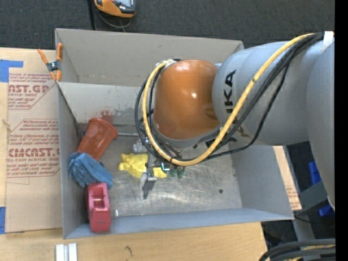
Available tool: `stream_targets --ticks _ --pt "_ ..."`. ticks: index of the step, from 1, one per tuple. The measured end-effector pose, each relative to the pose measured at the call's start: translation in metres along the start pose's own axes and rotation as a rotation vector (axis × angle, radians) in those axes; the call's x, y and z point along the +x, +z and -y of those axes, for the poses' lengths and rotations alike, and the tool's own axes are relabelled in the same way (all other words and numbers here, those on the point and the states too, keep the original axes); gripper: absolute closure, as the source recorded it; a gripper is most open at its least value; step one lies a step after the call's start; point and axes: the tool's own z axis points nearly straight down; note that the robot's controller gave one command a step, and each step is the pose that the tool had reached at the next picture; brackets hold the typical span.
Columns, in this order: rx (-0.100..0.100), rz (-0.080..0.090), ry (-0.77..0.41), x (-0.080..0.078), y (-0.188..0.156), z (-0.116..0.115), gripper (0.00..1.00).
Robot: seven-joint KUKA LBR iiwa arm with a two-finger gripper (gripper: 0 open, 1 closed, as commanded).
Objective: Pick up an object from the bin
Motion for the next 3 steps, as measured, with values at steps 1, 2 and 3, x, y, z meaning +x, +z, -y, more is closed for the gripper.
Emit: stream_targets --ticks 1,2,3 --pt "-0.001 0.008 0.002 -0.002 -0.004 0.001 0.00" --pt "-0.002 0.014 -0.049 -0.026 0.059 0.024 0.00" --pt "-0.001 0.003 0.000 -0.042 0.067 0.047 0.00"
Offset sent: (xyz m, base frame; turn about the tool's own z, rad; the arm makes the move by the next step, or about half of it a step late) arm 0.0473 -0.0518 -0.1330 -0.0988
